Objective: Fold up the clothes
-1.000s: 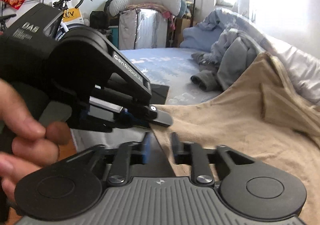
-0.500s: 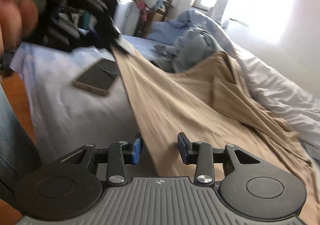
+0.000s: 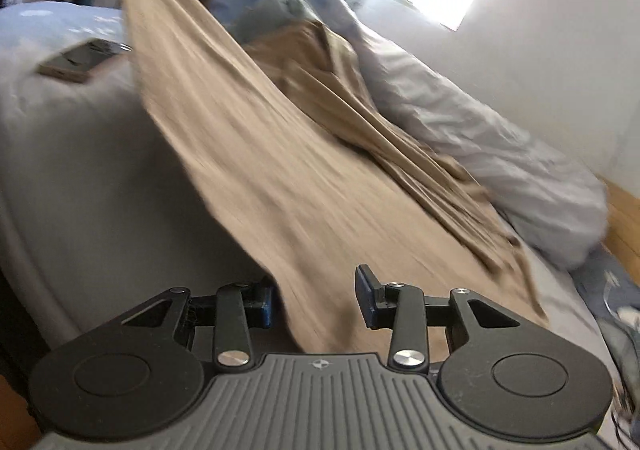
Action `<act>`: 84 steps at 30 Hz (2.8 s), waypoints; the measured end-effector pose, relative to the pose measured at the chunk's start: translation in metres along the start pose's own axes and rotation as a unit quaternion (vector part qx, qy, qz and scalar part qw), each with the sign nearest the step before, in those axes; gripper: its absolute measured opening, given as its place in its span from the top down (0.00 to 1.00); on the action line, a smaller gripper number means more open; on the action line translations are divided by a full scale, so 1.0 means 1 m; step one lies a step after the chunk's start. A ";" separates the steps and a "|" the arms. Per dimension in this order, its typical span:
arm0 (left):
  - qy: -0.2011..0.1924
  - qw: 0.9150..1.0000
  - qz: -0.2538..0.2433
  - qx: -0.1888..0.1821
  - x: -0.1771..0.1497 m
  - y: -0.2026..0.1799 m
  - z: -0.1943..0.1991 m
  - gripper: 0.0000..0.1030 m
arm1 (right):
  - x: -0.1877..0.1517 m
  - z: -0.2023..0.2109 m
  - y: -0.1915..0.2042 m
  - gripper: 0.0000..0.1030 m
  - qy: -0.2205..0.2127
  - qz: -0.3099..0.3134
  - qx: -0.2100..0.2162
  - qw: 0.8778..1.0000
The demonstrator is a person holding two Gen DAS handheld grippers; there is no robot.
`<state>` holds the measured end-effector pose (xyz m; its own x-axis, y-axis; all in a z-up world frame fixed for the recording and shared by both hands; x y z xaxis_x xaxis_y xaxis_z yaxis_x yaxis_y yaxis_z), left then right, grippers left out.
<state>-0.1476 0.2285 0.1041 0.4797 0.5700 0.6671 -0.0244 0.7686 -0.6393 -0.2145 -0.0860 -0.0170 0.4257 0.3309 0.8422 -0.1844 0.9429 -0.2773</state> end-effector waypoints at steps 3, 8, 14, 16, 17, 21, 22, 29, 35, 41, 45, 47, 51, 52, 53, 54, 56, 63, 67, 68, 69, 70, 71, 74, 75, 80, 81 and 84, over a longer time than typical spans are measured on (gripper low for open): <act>-0.004 1.000 -0.008 0.000 0.001 -0.005 0.000 1.00 | -0.011 0.004 -0.022 0.63 0.008 0.007 -0.020 1.000; -0.008 1.000 -0.006 0.000 0.003 -0.008 -0.001 1.00 | -0.029 0.011 -0.069 0.62 0.025 0.019 -0.047 0.998; -0.013 1.000 0.002 0.001 0.008 -0.009 0.000 1.00 | -0.051 0.017 -0.119 0.62 0.037 0.074 -0.086 0.993; -0.014 1.000 0.002 0.004 0.009 -0.009 -0.001 1.00 | -0.059 0.018 -0.134 0.62 0.041 0.087 -0.098 0.990; -0.014 1.000 0.002 0.006 0.009 -0.009 -0.001 1.00 | -0.062 0.018 -0.142 0.62 0.044 0.092 -0.104 0.989; -0.013 1.000 -0.003 0.011 0.010 -0.011 -0.002 1.00 | -0.074 0.021 -0.165 0.62 0.049 0.116 -0.111 0.986; -0.012 1.000 -0.006 0.013 0.009 -0.012 -0.003 1.00 | -0.077 0.022 -0.165 0.62 0.045 0.136 -0.108 0.984; -0.005 1.000 -0.012 0.026 0.005 -0.015 -0.005 1.00 | -0.096 0.028 -0.157 0.65 0.014 0.256 -0.105 0.961; 0.003 0.999 -0.020 0.034 -0.001 -0.018 -0.006 1.00 | -0.111 0.024 -0.148 0.89 0.006 0.303 -0.100 0.948; 0.005 0.999 -0.024 0.041 -0.002 -0.018 -0.005 1.00 | -0.117 0.016 -0.151 0.98 0.003 0.317 -0.097 0.943; 0.006 0.999 -0.024 0.044 -0.001 -0.018 -0.004 1.00 | -0.108 0.025 -0.159 1.00 0.001 0.296 -0.092 0.951; 0.012 0.999 -0.024 0.045 -0.002 -0.020 -0.005 1.00 | -0.100 0.033 -0.166 1.00 0.001 0.280 -0.090 0.956; 0.014 0.999 -0.028 0.037 -0.004 -0.029 0.001 1.00 | -0.084 0.048 -0.184 1.00 0.036 0.279 -0.059 0.958; 0.018 0.999 -0.026 0.036 -0.005 -0.032 0.003 1.00 | -0.079 0.052 -0.189 1.00 0.047 0.282 -0.052 0.957; 0.022 0.999 -0.025 0.035 -0.005 -0.035 0.006 1.00 | -0.073 0.057 -0.194 1.00 0.054 0.288 -0.048 0.955; 0.027 0.999 -0.025 0.032 -0.006 -0.038 0.008 1.00 | -0.065 0.062 -0.200 1.00 0.057 0.296 -0.048 0.952; 0.032 0.999 -0.027 0.027 -0.007 -0.044 0.013 1.00 | -0.050 0.072 -0.212 1.00 0.063 0.309 -0.047 0.948; 0.016 1.000 -0.021 0.000 -0.005 -0.063 0.051 1.00 | -0.017 0.125 -0.238 1.00 0.103 0.369 -0.027 0.923; 0.008 1.000 -0.018 -0.017 -0.001 -0.069 0.078 1.00 | -0.003 0.161 -0.246 1.00 0.126 0.391 -0.007 0.912; 0.006 1.000 -0.016 -0.021 0.000 -0.070 0.085 1.00 | 0.001 0.171 -0.246 1.00 0.131 0.392 -0.001 0.911; 0.004 1.000 -0.014 -0.025 0.001 -0.071 0.092 1.00 | 0.004 0.180 -0.246 1.00 0.137 0.393 0.006 0.909; 0.002 1.000 -0.012 -0.028 0.002 -0.072 0.099 1.00 | 0.008 0.188 -0.247 1.00 0.143 0.397 0.013 0.907; 0.000 0.999 -0.010 -0.031 0.004 -0.072 0.106 1.00 | 0.010 0.197 -0.246 1.00 0.146 0.402 0.018 0.904; -0.003 0.999 -0.012 -0.035 0.008 -0.074 0.125 1.00 | 0.020 0.226 -0.248 1.00 0.166 0.413 0.036 0.895; -0.004 0.999 -0.014 -0.038 0.010 -0.075 0.132 1.00 | 0.024 0.236 -0.248 1.00 0.175 0.413 0.043 0.893; -0.015 0.999 -0.013 -0.048 0.015 -0.082 0.166 1.00 | 0.054 0.277 -0.254 1.00 0.205 0.402 0.069 0.890; -0.018 0.999 -0.010 -0.050 0.016 -0.083 0.173 1.00 | 0.061 0.285 -0.254 1.00 0.213 0.395 0.075 0.891; -0.032 0.998 0.008 -0.056 0.019 -0.088 0.194 1.00 | 0.076 0.310 -0.252 1.00 0.239 0.384 0.101 0.886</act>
<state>-0.3066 0.2277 0.2473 0.4224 0.6022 0.6774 0.0691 0.7238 -0.6865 -0.4101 -0.3102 0.2602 0.4230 0.8958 0.1362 -0.7170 0.4228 -0.5542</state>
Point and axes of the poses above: each gripper's, at about its wrist camera, not at the fingertips, and z roughly against the way its jaws point, y to its left, x to its top, the point moved 1 cm from there along -z, roughly the way its jaws point, and after that the axes turned 14 degrees about -z, right-handed, at the moved point
